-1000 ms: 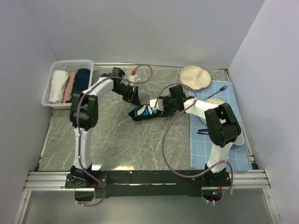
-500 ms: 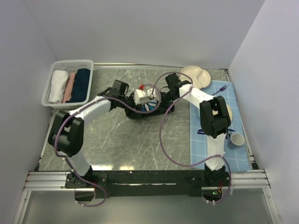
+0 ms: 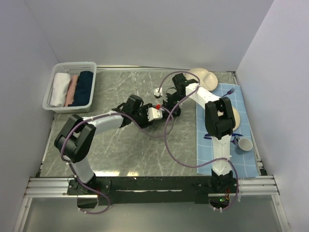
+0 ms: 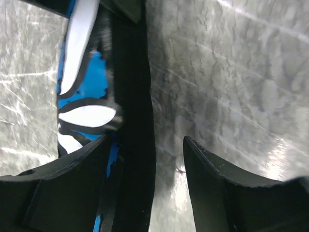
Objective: Roll the t-shirts
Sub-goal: Roll the T-shirt to the center of the board.
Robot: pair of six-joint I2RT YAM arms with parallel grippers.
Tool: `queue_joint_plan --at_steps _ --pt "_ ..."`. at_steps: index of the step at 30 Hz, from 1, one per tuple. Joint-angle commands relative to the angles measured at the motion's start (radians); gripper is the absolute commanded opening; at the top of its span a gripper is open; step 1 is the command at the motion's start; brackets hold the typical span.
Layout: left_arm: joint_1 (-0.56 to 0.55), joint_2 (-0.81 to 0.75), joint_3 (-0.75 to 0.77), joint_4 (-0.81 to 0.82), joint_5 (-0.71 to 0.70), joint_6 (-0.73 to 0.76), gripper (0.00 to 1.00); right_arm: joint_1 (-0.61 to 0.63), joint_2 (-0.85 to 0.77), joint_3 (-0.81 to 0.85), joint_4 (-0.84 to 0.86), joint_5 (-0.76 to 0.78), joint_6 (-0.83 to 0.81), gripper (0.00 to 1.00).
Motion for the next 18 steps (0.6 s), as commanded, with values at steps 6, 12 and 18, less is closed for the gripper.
queue_joint_plan --at_steps 6,12,18 --pt "-0.090 0.131 -0.063 0.361 -0.259 0.114 0.66 -0.007 0.035 0.079 -0.125 -0.049 0.003 0.63" --pt "-0.107 0.110 -0.083 0.424 -0.285 0.137 0.84 -0.007 0.069 0.119 -0.160 -0.047 0.005 0.64" --pt "-0.117 -0.053 -0.157 0.453 -0.200 0.065 0.87 -0.008 0.078 0.145 -0.172 -0.047 0.014 0.63"
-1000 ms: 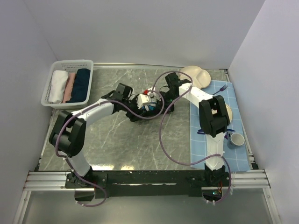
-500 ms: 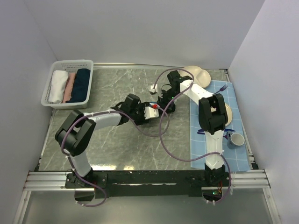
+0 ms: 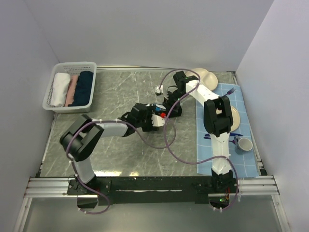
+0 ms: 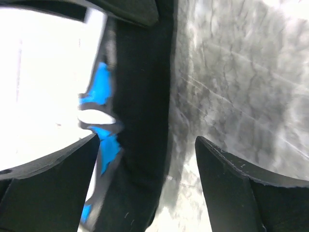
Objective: Roll the t-shirts
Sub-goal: Roll the T-shirt to the center of the board, then pick up the T-shirt from the center of the board.
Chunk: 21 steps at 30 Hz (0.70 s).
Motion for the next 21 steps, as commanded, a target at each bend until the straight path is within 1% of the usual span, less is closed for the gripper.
queue_joint_plan --at_steps 1,3,6,10,12,14,15,16,18,19,20,21 --pt "-0.022 -0.096 -0.009 0.071 0.040 -0.035 0.87 0.007 0.007 0.015 -0.044 -0.044 0.008 0.63" --pt "-0.030 -0.045 -0.001 0.091 0.003 -0.021 0.87 0.006 0.005 0.013 -0.043 -0.045 0.005 0.63" --pt "-0.030 0.024 -0.005 0.159 -0.004 0.014 0.88 0.007 0.006 0.016 -0.045 -0.045 0.008 0.63" --pt "-0.030 0.119 0.065 0.114 0.011 0.002 0.87 -0.002 0.014 0.031 -0.054 -0.056 0.021 0.63" --pt "-0.033 0.149 0.093 0.107 -0.017 -0.007 0.87 -0.002 0.022 0.042 -0.060 -0.062 0.021 0.63" --pt "-0.036 0.185 0.103 0.123 -0.046 -0.006 0.83 -0.005 0.020 0.041 -0.062 -0.062 0.022 0.63" --pt "-0.036 0.193 0.117 0.126 -0.061 -0.004 0.79 -0.005 0.019 0.039 -0.060 -0.060 0.022 0.63" --pt "-0.036 0.206 0.122 0.131 -0.073 -0.006 0.66 -0.005 0.020 0.039 -0.059 -0.062 0.025 0.63" --pt "-0.036 0.213 0.139 0.113 -0.096 -0.013 0.43 -0.005 0.019 0.037 -0.057 -0.063 0.030 0.63" --pt "-0.036 0.214 0.145 0.104 -0.107 -0.018 0.24 -0.003 0.017 0.034 -0.048 -0.065 0.033 0.63" --pt "-0.036 0.213 0.149 0.091 -0.118 -0.021 0.15 -0.008 0.014 0.031 -0.042 -0.067 0.042 0.63" --pt "-0.036 0.214 0.157 0.078 -0.129 -0.026 0.04 -0.013 0.010 0.025 -0.037 -0.071 0.048 0.64"
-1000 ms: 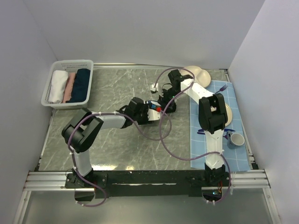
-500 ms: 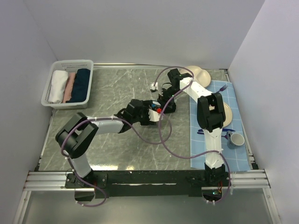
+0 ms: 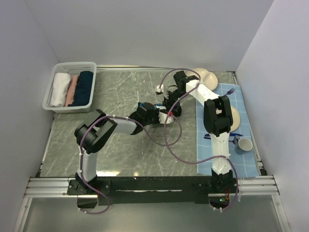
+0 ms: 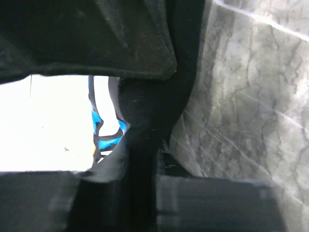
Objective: Roll the t-shirts
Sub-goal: Pick up the T-shirt from the center of the board, then place the T-shirt in the bin.
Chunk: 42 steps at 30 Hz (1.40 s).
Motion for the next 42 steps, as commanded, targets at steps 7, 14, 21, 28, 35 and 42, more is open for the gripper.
queue_joint_plan --at_steps 7,14,21,28,35,42 --pt "0.010 -0.021 0.175 -0.326 -0.126 -0.122 0.01 -0.174 -0.176 -0.036 0.286 -0.118 0.582 1.00" --pt "0.050 -0.105 0.388 -0.620 -0.141 -0.309 0.01 -0.258 -0.571 -0.454 0.681 0.033 0.857 1.00" --pt "0.173 -0.142 0.606 -0.864 -0.160 -0.465 0.01 -0.255 -0.578 -0.490 0.623 0.092 0.980 1.00" --pt "0.302 -0.219 0.633 -0.873 -0.212 -0.488 0.01 -0.255 -0.589 -0.518 0.601 0.102 0.981 1.00" --pt "0.477 -0.249 0.682 -0.821 -0.321 -0.455 0.01 -0.253 -0.587 -0.515 0.589 0.110 1.001 1.00" --pt "0.625 -0.259 0.757 -0.740 -0.482 -0.338 0.01 -0.253 -0.599 -0.545 0.593 0.113 1.018 1.00"
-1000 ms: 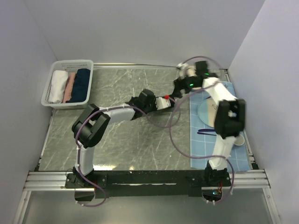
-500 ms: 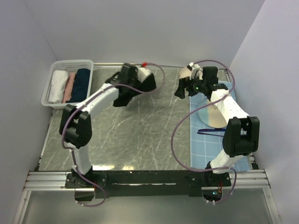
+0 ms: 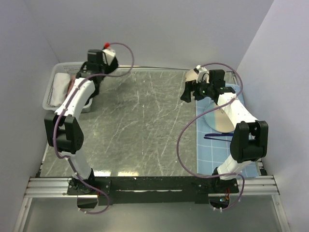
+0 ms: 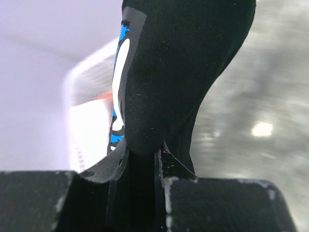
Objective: Roll the t-shirts
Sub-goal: Place the T-shirt in the bin.
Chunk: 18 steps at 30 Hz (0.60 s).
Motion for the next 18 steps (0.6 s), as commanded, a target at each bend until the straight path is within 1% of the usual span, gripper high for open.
queue_joint_plan --at_steps 1,4,5,6,8,11,15,16,18 --pt "0.082 -0.076 0.095 0.141 -0.139 0.105 0.01 -0.006 -0.015 -0.015 0.017 0.004 0.029 1.00" --pt "0.143 -0.054 0.122 0.161 -0.196 0.147 0.01 -0.004 -0.017 -0.029 0.031 -0.001 0.046 1.00" --pt "0.166 -0.026 0.136 0.164 -0.233 0.156 0.01 -0.003 -0.018 -0.032 0.034 -0.005 0.049 1.00" --pt "0.166 -0.009 0.153 0.162 -0.253 0.165 0.01 -0.003 -0.020 -0.035 0.040 -0.010 0.059 1.00" --pt "0.215 0.054 0.210 0.162 -0.283 0.190 0.01 -0.003 -0.021 -0.043 0.048 -0.016 0.075 1.00" --pt "0.252 0.120 0.259 0.206 -0.339 0.228 0.01 -0.003 -0.023 -0.052 0.051 -0.032 0.095 1.00" --pt "0.263 0.163 0.237 0.292 -0.405 0.334 0.01 -0.001 -0.020 -0.064 0.045 -0.055 0.107 1.00" --pt "0.263 0.174 0.227 0.318 -0.435 0.345 0.01 -0.003 -0.017 -0.064 0.042 -0.058 0.108 1.00" --pt "0.262 0.188 0.220 0.311 -0.445 0.337 0.01 -0.003 -0.012 -0.064 0.036 -0.062 0.109 1.00"
